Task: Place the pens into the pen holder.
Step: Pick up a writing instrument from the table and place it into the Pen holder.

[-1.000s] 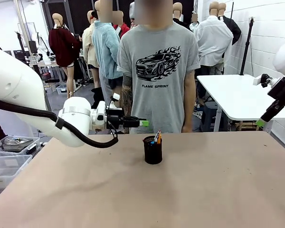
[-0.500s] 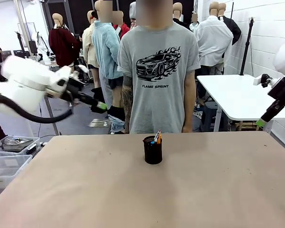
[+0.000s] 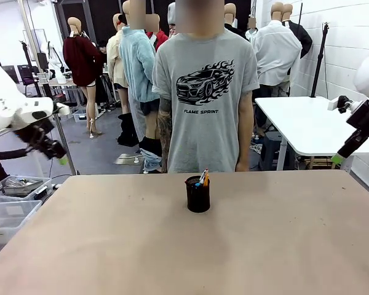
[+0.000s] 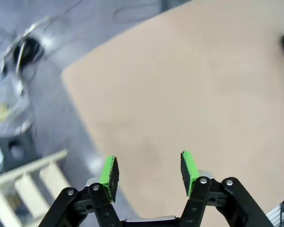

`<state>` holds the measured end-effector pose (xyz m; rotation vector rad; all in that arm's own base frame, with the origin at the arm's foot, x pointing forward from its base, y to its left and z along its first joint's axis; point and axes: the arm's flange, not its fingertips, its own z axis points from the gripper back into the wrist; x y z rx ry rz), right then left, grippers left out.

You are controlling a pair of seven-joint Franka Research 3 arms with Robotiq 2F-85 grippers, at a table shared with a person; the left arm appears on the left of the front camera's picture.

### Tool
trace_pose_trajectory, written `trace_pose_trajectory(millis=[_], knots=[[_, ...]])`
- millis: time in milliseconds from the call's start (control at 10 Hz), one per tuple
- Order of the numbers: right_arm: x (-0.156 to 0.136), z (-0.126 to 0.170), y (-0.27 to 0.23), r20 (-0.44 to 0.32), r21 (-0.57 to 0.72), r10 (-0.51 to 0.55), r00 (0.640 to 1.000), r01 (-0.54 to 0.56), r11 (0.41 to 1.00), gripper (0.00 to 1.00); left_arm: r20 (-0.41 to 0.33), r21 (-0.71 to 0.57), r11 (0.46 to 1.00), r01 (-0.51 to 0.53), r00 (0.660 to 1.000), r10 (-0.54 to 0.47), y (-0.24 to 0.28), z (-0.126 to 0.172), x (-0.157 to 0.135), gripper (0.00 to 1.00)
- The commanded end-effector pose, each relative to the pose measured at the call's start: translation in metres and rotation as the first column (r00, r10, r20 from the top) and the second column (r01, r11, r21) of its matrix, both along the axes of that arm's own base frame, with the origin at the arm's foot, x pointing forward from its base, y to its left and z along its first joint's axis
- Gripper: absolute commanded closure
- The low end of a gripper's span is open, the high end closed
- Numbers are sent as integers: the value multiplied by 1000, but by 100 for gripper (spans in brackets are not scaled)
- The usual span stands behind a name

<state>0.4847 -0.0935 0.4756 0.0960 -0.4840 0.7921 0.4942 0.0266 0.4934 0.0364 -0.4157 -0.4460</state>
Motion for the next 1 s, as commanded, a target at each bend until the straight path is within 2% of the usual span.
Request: trace_pose_trajectory(millis=[0,200,300,400,900], knots=[[0,-2,-2,15,5,15,1000,-15,1000,8,-123,33,994,-103,987,107,2,17,-28,30],[0,-2,-2,15,5,15,1000,-15,1000,8,-139,45,983,-180,973,185,23,7,-51,30],[0,-2,-2,15,5,15,1000,-15,1000,8,-115,10,981,-195,974,195,30,1,-55,30],[0,-2,-2,15,5,15,1000,-15,1000,8,-131,58,987,-153,978,159,26,11,-41,30],[0,-2,-2,15,5,15,1000,-15,1000,8,-131,58,987,-153,978,159,26,11,-41,30]])
